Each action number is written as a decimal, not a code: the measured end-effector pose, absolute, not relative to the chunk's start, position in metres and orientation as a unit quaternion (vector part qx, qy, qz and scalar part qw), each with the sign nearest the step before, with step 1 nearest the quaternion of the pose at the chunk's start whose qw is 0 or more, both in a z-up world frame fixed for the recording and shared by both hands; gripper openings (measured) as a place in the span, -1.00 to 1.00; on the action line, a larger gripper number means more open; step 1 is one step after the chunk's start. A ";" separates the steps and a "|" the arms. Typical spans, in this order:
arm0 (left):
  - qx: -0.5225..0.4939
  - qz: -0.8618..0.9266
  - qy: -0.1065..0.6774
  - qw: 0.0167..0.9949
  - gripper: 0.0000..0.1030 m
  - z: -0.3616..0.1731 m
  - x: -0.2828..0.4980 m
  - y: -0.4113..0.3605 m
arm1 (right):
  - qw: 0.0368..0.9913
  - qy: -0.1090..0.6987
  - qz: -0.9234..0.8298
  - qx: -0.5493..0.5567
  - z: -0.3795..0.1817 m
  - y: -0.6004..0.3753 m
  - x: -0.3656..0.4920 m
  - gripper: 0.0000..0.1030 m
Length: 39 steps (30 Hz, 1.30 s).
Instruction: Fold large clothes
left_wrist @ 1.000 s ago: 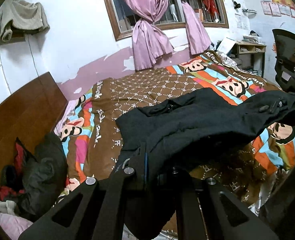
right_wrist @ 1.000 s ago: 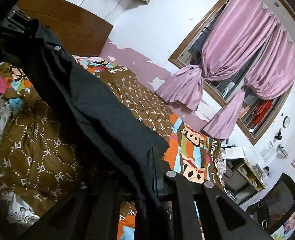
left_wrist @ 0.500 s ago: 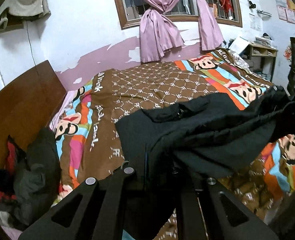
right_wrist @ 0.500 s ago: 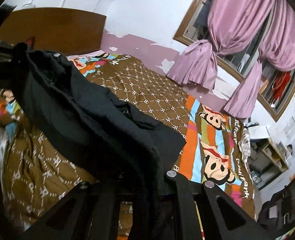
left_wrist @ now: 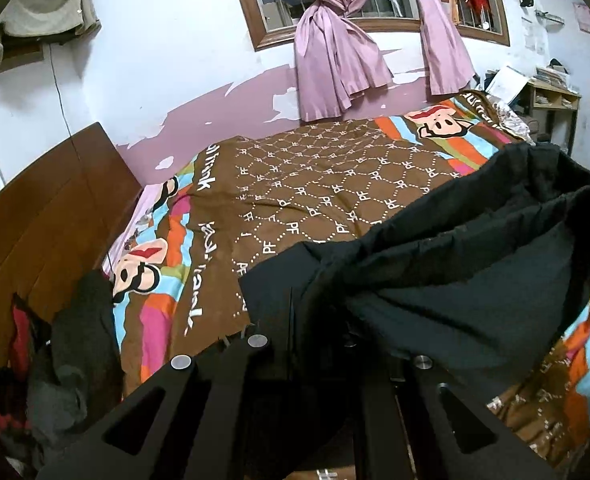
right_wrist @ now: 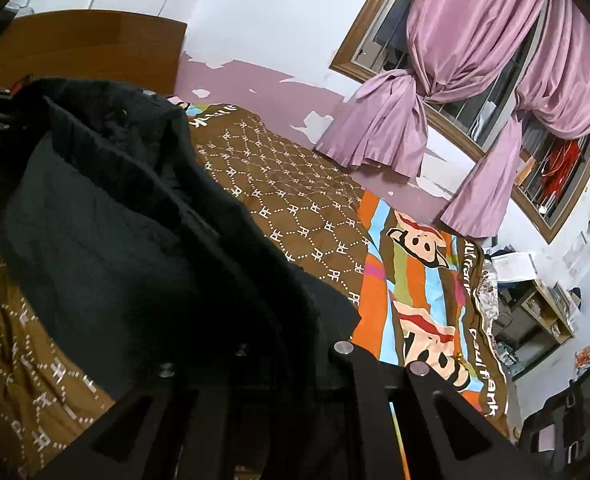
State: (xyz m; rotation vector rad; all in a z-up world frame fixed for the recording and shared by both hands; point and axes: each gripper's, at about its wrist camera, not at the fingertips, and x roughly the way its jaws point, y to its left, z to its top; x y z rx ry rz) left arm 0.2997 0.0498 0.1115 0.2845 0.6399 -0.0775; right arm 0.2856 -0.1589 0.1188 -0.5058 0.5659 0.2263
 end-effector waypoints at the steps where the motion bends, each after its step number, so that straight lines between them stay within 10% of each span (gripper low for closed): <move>1: 0.142 -0.037 0.311 0.939 -0.88 0.109 0.305 0.050 | 0.924 0.272 0.110 -0.245 0.117 -0.159 0.290 -0.81; 34: 0.123 -0.034 0.324 0.937 -0.82 0.001 0.459 0.053 | 0.935 0.274 0.063 -0.217 0.008 -0.157 0.439 -0.56; 39: 0.115 -0.037 0.317 0.941 -0.41 0.001 0.455 0.055 | 0.942 0.272 0.063 -0.188 0.011 -0.165 0.440 -0.29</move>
